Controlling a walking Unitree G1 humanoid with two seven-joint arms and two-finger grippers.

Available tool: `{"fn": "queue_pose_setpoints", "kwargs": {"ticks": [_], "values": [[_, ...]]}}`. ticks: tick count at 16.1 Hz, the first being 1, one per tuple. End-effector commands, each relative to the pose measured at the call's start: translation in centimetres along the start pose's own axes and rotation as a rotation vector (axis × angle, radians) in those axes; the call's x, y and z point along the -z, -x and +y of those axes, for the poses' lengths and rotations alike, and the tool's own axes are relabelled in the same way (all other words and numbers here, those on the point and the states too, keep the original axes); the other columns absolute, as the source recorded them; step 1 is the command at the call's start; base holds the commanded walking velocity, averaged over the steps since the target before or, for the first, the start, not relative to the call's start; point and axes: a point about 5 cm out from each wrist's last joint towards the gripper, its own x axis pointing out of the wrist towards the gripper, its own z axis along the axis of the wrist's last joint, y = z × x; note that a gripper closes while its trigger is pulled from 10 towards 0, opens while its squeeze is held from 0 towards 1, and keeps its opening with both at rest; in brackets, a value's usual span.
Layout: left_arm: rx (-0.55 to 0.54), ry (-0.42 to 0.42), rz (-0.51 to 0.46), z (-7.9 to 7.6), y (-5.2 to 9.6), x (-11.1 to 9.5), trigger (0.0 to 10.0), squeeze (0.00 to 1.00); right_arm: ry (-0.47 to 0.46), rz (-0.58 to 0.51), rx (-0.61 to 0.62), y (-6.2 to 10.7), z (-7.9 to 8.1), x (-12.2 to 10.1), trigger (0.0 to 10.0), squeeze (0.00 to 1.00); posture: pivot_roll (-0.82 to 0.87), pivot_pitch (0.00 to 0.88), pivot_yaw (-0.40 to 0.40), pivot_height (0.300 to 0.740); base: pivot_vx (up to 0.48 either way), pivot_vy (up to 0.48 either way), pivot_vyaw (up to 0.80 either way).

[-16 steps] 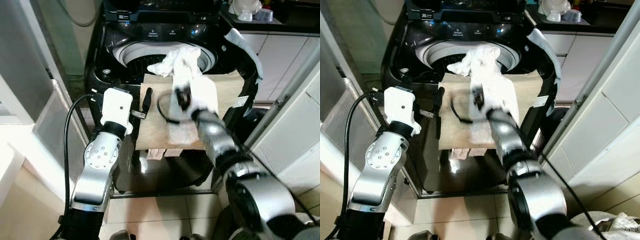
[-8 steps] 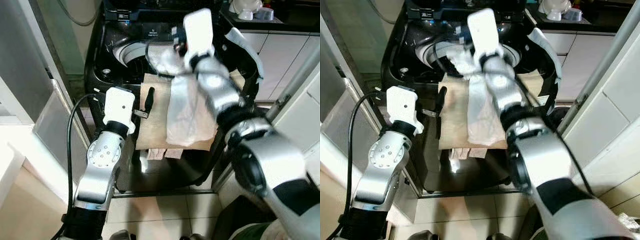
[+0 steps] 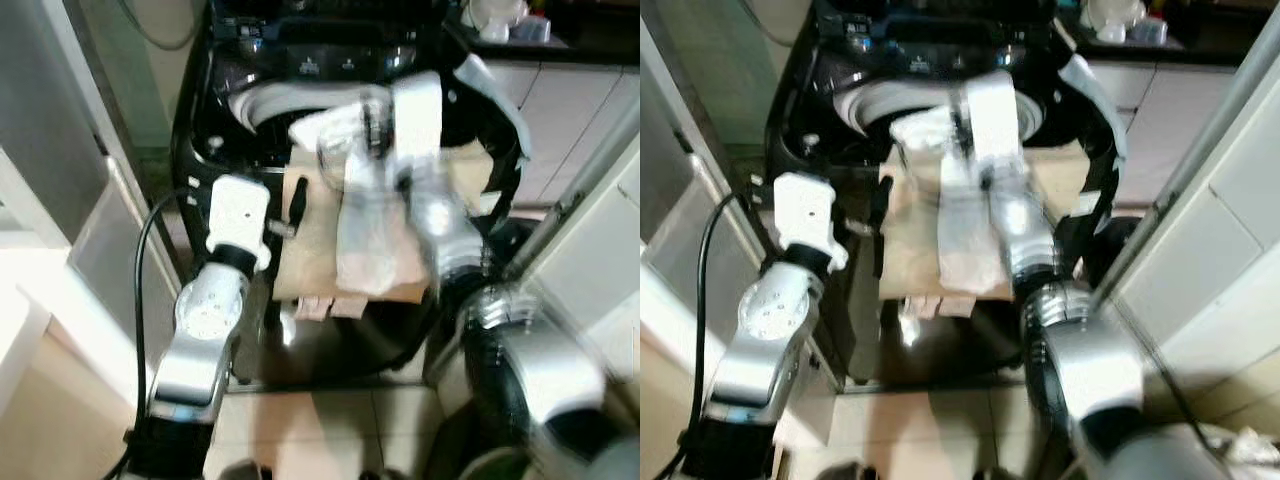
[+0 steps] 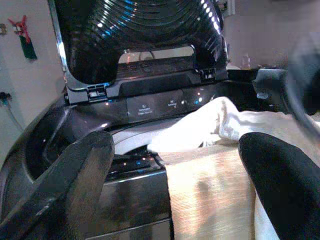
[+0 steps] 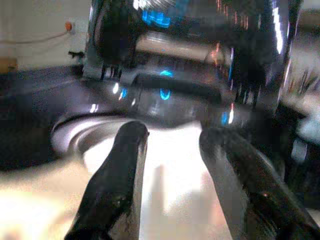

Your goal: Clothes washing

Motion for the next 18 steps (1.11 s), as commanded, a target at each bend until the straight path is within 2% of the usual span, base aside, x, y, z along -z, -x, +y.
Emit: {"fn": "queue_pose_setpoints", "kwargs": {"ticks": [1, 2, 3, 4, 5, 6, 10, 12, 16, 18], "values": [[0.012, 0.003, -0.007, -0.1, 0.1, -0.2, 10.0, 0.00, -0.028, -0.103, -0.008, 1.1, 0.1, -0.7, 10.0, 0.00, 0.03, 0.000, -0.017, 0.740, 0.000, 0.000, 0.00], [0.015, 0.003, -0.007, -0.1, 0.1, -0.1, 10.0, 0.00, -0.039, -0.108, 0.001, 2.7, 0.2, 0.1, 10.0, 0.00, 0.02, 0.000, -0.012, 0.740, 0.000, 0.000, 0.00], [0.017, 0.004, -0.006, -0.1, 0.1, -0.1, 10.0, 0.00, -0.038, -0.100, 0.002, 3.4, 0.2, 0.6, 10.0, 0.00, 0.02, 0.000, -0.012, 0.740, 0.000, 0.000, 0.00], [0.034, 0.005, -0.005, -0.2, 0.0, -0.1, 10.0, 0.00, -0.062, -0.004, 0.001, 5.2, 0.6, 3.1, 10.0, 0.00, 0.01, 0.000, 0.000, 0.740, 0.000, 0.000, 0.00], [0.038, 0.005, -0.005, -0.3, 0.0, -0.1, 10.0, 0.00, -0.055, 0.016, 0.002, 5.5, 0.7, 3.6, 10.0, 0.00, 0.01, 0.000, 0.002, 0.740, 0.000, 0.000, 0.00], [0.047, 0.005, -0.006, -0.3, -0.2, -0.1, 10.0, 0.00, -0.046, 0.136, 0.009, 6.2, 0.4, 5.9, 10.0, 0.00, 0.01, 0.000, 0.012, 0.740, 0.000, 0.000, 0.00], [0.052, -0.001, -0.010, -0.2, -0.4, -0.3, 10.0, 0.00, -0.041, 0.499, -0.044, 8.8, 1.6, 10.8, 10.0, 0.00, 0.04, 0.000, 0.012, 0.740, 0.000, 0.000, 0.00], [0.049, -0.005, -0.013, -0.2, -0.3, -0.4, 10.0, 0.00, -0.027, 0.539, -0.055, 8.7, 2.1, 11.1, 10.0, 0.00, 0.06, 0.000, 0.010, 0.740, 0.000, 0.000, 0.00], [0.032, -0.012, -0.010, 0.2, -0.1, -0.4, 10.0, 0.00, 0.055, 0.512, -0.090, 5.9, 3.1, 9.3, 10.0, 0.00, 0.08, 0.000, 0.001, 0.740, 0.000, 0.000, 0.00], [0.030, -0.014, -0.009, 0.2, -0.1, -0.4, 10.0, 0.00, 0.083, 0.516, -0.099, 5.5, 3.2, 9.1, 10.0, 0.00, 0.08, 0.000, -0.002, 0.740, 0.000, 0.000, 0.00]]}}
